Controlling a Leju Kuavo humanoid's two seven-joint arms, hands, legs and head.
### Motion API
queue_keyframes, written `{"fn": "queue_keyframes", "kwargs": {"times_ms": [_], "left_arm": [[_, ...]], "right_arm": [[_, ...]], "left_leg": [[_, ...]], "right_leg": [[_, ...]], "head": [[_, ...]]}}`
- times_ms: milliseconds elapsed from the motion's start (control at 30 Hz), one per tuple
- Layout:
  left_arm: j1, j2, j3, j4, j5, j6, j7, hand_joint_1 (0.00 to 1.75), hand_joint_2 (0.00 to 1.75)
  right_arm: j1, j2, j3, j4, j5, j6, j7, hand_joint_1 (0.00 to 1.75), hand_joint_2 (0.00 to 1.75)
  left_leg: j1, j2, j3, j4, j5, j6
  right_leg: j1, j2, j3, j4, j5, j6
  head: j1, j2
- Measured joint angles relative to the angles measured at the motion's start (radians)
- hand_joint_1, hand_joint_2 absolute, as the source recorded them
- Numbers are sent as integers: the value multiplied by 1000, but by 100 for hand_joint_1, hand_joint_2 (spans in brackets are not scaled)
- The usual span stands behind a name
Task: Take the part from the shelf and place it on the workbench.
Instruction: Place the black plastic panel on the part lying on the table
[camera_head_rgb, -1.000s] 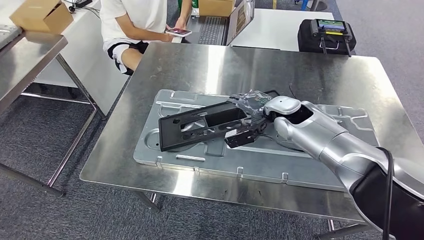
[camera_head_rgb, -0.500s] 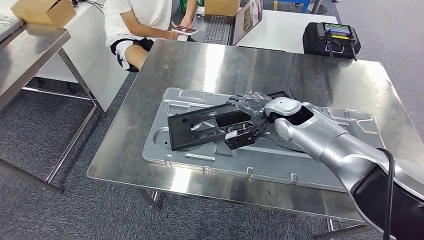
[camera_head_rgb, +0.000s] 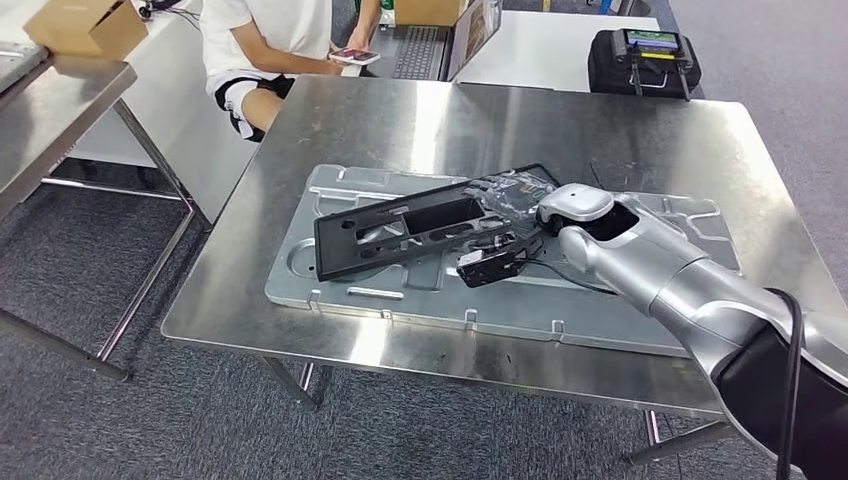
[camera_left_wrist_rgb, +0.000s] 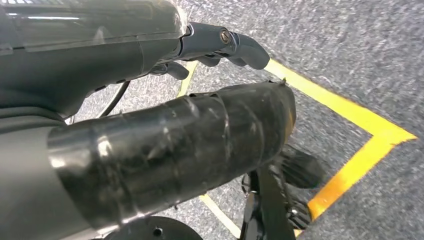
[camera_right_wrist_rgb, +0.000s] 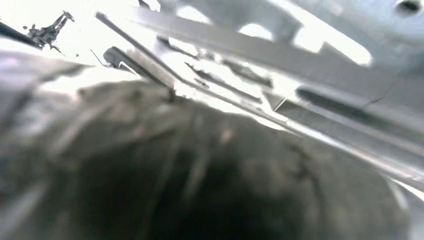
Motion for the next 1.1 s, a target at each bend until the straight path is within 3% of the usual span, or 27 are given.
{"fn": "queue_keyframes", "kwargs": {"times_ms": [33,133,200,267,300,333,367,433,467,500,533,567,633,700,767,800,833,900,933,967,1000,1033,1100], "left_arm": [[0,0,0,0,0,0,0,0,0],[-3,-1,0,0,1,-1,0,0,0],[-5,-1,0,0,1,-3,0,0,0],[-4,-1,0,0,1,-3,0,0,0],[-4,-2,0,0,1,-4,0,0,0],[-4,-3,0,1,1,-4,0,0,0],[-5,-3,0,1,1,-4,0,0,0],[-5,-5,0,1,0,-4,0,0,0],[-4,-5,0,1,0,-4,0,0,0],[-4,-6,0,1,0,-4,0,0,0],[-4,-6,0,1,0,-4,0,0,0],[-4,-7,0,1,0,-4,0,0,0],[-5,-9,0,1,0,-4,0,0,0],[-5,-10,0,1,0,-4,0,0,0],[-4,-11,0,1,0,-4,0,0,0],[-4,-11,0,1,0,-4,0,0,0],[-4,-12,0,1,0,-5,0,0,0],[-3,-13,0,1,0,-5,0,0,0],[-3,-14,0,1,0,-5,0,0,0],[-3,-14,0,1,0,-5,0,0,0],[-3,-14,0,1,0,-5,0,0,0],[-4,-14,0,1,0,-5,0,0,0],[-6,-14,0,1,0,-5,0,0,0]], "right_arm": [[-1,0,0,0,0,1,0,0,0],[-11,0,0,1,2,3,0,0,0],[-19,1,0,1,4,4,1,0,0],[-20,1,0,3,5,5,1,0,0],[-20,1,0,4,5,6,0,0,0],[-20,1,0,5,6,7,0,0,0],[-20,0,0,6,7,7,0,0,0],[-20,0,1,8,8,7,0,0,0],[-20,0,2,9,8,7,0,0,0],[-19,0,2,10,8,7,0,0,0],[-19,0,3,11,8,7,0,0,0],[-19,0,3,12,8,6,0,0,0],[-21,1,3,13,9,0,0,0,0],[-23,4,3,14,9,-9,1,0,87],[-25,7,3,17,10,-15,3,0,175],[-25,10,3,18,11,-17,5,0,175],[-25,12,3,19,12,-18,6,0,175],[-25,17,3,21,15,-21,8,0,175],[-25,17,3,23,15,-22,9,0,175],[-25,18,3,24,16,-22,10,0,175],[-24,19,3,26,17,-23,10,0,175],[-24,19,3,27,18,-23,10,0,175],[-24,21,3,29,21,-24,10,0,175]], "left_leg": [[0,0,27,-24,10,1],[-3,0,166,-228,61,13],[-9,-2,198,-291,75,23],[-11,-1,189,-295,97,34],[-9,1,183,-300,110,41],[-7,4,174,-305,126,48],[-4,7,162,-308,141,54],[-5,8,133,-307,164,60],[-5,8,118,-305,174,59],[-5,8,102,-301,183,58],[-5,9,88,-297,191,56],[-5,9,74,-293,199,54],[-6,8,55,-286,212,45],[-8,7,49,-285,226,34],[-8,6,47,-292,243,21],[-7,5,42,-290,240,16],[-6,4,33,-275,217,11],[-4,3,5,-189,123,2],[-3,3,-11,-122,73,-2],[-3,3,-22,-59,42,-5],[-3,3,-24,-13,35,-7],[-3,3,-11,1,52,-7],[-3,3,69,-71,103,-3]], "right_leg": [[1,0,-10,2,8,1],[4,-1,-34,9,29,12],[5,-2,-40,8,43,23],[3,-1,-43,-1,60,35],[2,1,-48,0,55,40],[1,3,-59,18,28,45],[0,5,-73,56,-16,50],[-3,5,-102,181,-120,58],[-4,5,-109,238,-147,61],[-5,5,-103,272,-151,64],[-6,5,-80,270,-137,64],[-6,4,-39,233,-114,64],[-4,5,66,99,-101,58],[2,6,122,13,-115,48],[4,5,120,-1,-105,33],[2,3,115,-5,-95,25],[0,1,106,-9,-83,15],[-1,-2,82,-13,-58,1],[1,-2,65,-13,-45,-3],[3,-2,49,-12,-33,-4],[4,-2,32,-10,-21,-3],[5,-2,15,-8,-9,-1],[6,-2,-15,-2,12,4]], "head": [[0,0],[0,0],[1,0],[2,0],[2,0],[3,0],[4,0],[5,0],[5,0],[5,0],[5,0],[5,0],[5,0],[4,0],[4,0],[4,0],[4,0],[4,0],[4,0],[4,0],[4,0],[4,0],[4,0]]}}
